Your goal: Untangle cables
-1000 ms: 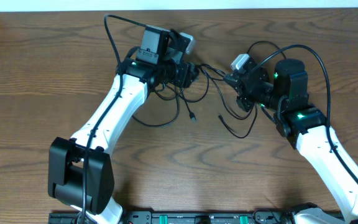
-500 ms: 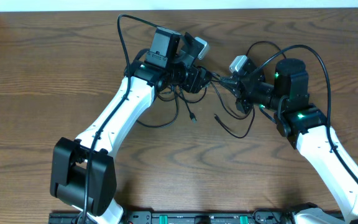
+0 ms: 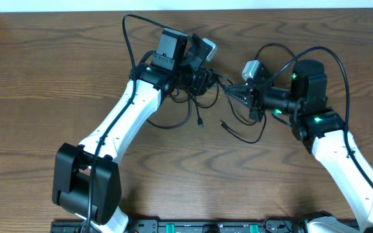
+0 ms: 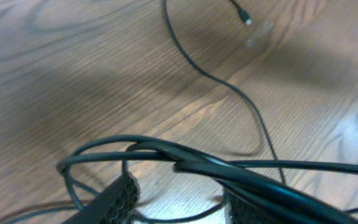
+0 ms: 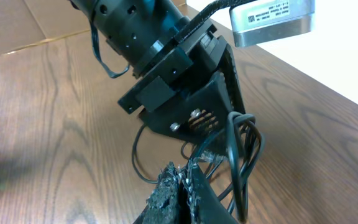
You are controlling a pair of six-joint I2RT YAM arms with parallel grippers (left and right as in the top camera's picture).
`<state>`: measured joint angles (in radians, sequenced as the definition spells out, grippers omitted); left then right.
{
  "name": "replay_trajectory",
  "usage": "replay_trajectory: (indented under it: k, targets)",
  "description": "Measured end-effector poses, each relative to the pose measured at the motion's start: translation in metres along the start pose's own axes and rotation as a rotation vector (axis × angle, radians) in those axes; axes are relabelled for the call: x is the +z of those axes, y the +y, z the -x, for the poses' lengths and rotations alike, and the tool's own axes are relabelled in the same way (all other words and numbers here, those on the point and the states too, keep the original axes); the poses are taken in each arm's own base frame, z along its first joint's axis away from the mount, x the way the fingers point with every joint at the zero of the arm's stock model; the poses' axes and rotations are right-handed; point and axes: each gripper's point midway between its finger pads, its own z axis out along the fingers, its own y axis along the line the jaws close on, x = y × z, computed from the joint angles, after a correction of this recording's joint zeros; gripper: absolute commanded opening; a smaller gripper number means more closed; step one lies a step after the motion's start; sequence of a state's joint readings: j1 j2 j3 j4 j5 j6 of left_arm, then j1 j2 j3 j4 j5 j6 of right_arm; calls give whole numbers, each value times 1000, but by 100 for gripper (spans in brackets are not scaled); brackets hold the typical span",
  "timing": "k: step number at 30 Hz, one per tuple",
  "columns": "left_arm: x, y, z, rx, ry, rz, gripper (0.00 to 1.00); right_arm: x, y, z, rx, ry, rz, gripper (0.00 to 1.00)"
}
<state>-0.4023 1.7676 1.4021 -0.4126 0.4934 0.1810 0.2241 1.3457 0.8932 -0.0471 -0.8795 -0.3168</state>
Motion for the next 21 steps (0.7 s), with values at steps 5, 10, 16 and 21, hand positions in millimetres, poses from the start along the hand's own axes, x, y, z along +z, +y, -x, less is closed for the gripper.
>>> replay_trajectory:
  k: [5,10,16,21]
  targets:
    - [0,2,2,7,-9,8,15,-2,2,1,15,-11,24,1]
    - [0,2,8,17,-31,9,9,-2,7,3,19,-19,49,1]
    - [0,2,14,26,-55,12,10,-3,9,2,26,-19,62,1]
    - [0,2,15,16,-58,8,17,-3,9,2,28,-19,63,1]
